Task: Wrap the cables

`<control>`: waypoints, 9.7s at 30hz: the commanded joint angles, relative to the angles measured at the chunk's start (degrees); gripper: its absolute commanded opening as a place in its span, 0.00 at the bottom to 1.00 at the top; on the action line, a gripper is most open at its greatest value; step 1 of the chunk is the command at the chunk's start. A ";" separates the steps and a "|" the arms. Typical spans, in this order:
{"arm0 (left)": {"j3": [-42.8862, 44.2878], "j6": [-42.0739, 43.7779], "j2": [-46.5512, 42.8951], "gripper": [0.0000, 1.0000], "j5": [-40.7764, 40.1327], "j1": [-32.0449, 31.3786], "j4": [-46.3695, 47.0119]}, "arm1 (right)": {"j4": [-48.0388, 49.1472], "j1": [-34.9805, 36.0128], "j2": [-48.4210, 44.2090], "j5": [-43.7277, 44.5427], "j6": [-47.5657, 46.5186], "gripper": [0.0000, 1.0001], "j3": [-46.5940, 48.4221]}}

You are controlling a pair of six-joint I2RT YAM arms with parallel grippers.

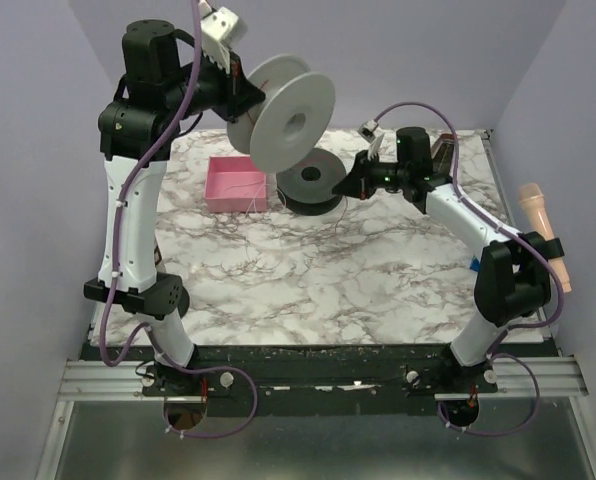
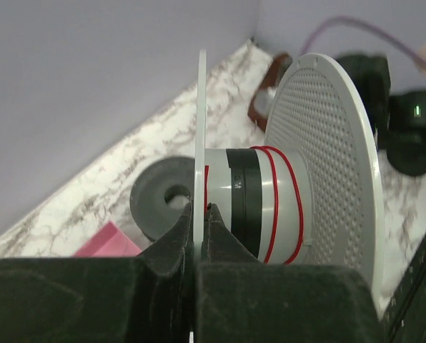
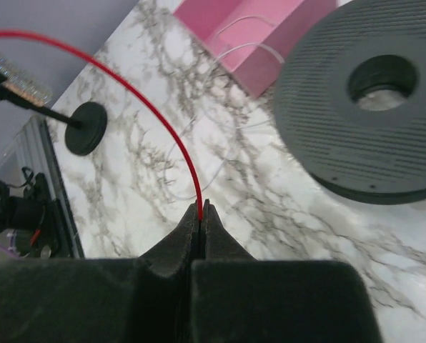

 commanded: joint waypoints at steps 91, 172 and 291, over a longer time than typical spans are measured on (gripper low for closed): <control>-9.55 -22.72 7.01 0.00 -13.10 -5.31 17.26 | 21.68 18.56 -13.95 34.77 7.54 0.01 -16.00; -57.01 -20.87 27.75 0.00 14.68 -11.99 48.36 | -31.92 -3.25 -0.86 47.24 -5.20 0.17 5.87; -51.92 12.61 18.35 0.48 2.37 -19.28 23.68 | -15.57 -14.59 11.36 23.07 6.14 0.07 -4.15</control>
